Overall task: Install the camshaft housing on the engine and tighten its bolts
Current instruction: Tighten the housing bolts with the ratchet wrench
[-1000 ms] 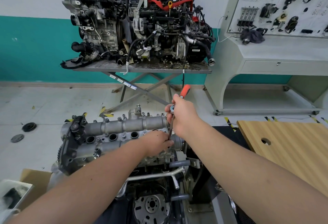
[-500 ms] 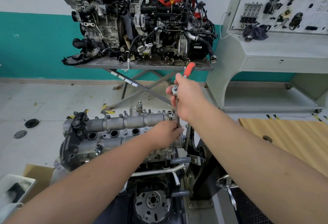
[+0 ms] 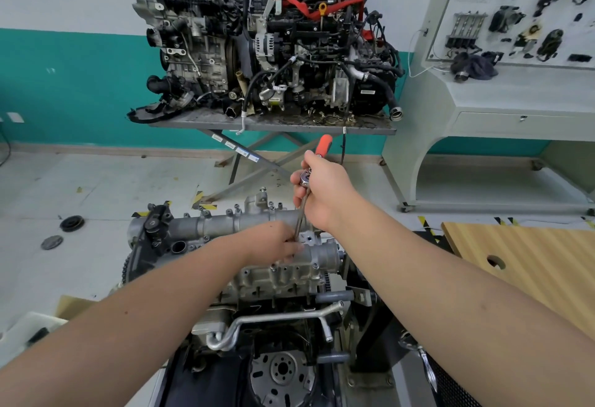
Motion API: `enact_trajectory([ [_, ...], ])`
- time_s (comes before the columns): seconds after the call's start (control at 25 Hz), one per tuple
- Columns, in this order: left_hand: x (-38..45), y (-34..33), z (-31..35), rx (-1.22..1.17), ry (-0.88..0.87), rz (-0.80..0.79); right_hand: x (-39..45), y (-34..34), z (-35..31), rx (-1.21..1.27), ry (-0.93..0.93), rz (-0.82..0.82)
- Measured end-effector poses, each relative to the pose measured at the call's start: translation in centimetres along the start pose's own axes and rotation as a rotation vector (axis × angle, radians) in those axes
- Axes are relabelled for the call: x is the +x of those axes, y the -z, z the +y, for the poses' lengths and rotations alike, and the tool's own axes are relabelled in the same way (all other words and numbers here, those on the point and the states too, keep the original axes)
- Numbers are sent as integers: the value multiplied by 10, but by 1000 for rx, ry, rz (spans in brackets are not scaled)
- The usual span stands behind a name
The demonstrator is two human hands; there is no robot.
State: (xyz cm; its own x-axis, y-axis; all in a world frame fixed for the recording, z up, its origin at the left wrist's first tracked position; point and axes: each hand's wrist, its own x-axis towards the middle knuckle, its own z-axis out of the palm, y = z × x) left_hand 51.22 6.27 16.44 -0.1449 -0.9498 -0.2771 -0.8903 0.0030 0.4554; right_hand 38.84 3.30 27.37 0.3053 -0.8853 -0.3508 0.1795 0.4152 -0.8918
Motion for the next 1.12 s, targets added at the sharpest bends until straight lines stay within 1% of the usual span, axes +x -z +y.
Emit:
enact_trajectory([
  [0.16,-15,12,-19,-76,56,-24,0,-20,3,-3,-41,-43],
  [0.32,-24,7,-26,-89,93,-23,2,-31,14,-60,-59,-58],
  [0.6,-25,3,-22,-109,89,-30,5,-28,18,-66,-63,-60],
  [1.12,-25,-2,-26,-121,147,-47,10,-27,27,-87,-54,-83],
])
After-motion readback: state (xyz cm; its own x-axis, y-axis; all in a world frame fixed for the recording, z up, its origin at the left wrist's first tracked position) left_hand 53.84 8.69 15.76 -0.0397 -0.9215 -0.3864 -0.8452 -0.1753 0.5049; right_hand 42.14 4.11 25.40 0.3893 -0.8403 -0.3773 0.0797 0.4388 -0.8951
